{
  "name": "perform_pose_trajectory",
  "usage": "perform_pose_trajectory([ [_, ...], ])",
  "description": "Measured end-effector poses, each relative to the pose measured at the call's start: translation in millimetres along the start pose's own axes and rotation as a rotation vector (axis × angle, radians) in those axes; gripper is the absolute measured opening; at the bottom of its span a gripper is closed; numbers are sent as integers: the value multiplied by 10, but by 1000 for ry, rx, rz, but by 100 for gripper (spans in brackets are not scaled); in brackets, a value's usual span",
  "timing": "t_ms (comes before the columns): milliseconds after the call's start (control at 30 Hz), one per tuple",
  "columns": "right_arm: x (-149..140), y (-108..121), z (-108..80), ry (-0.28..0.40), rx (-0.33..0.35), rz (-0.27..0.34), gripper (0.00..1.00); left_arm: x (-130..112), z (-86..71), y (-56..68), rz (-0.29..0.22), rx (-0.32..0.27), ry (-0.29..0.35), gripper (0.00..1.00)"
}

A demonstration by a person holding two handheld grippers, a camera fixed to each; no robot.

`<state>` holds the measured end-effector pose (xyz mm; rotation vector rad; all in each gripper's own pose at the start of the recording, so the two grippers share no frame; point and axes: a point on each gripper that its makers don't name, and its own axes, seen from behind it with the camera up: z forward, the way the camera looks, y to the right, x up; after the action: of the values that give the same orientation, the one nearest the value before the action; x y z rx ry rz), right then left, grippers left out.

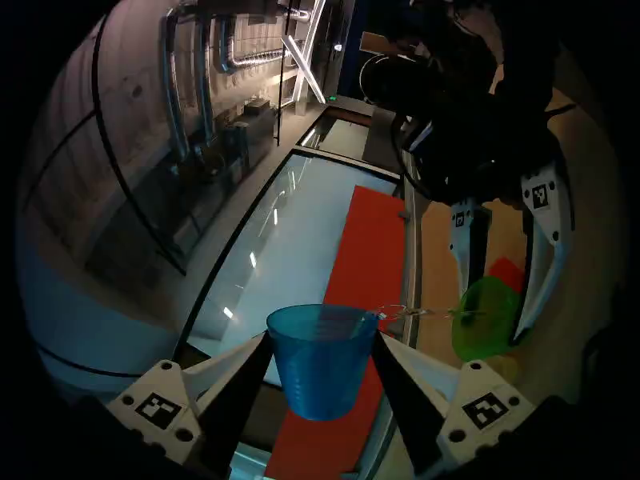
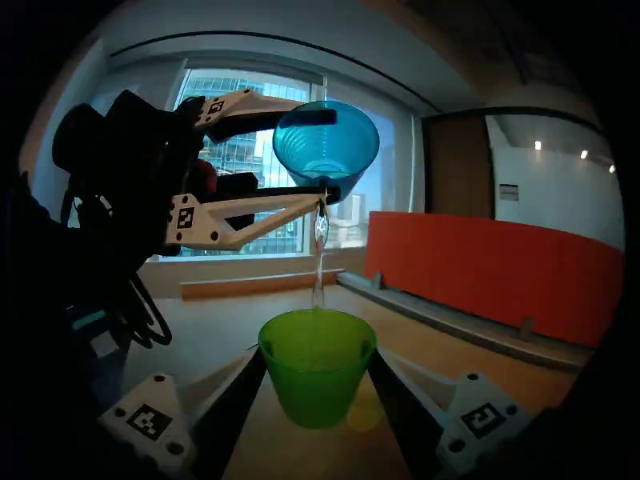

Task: Pour water

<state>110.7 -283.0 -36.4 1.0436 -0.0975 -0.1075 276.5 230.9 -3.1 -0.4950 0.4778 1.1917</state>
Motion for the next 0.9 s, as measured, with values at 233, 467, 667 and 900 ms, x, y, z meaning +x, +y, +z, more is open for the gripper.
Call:
perform_pose_trajectory([
  [233,6,10,-3,-1,-3,-4,89,23,14,-13,30,5,3,86],
  [467,16,23,-12,2,-4,-4,89,43,12,-41,53,10,3,86],
  [667,18,28,-15,3,-3,-3,89,40,5,-44,78,13,-3,86],
  [900,7,41,-29,3,-5,-4,89,28,-2,-22,119,16,-8,86],
])
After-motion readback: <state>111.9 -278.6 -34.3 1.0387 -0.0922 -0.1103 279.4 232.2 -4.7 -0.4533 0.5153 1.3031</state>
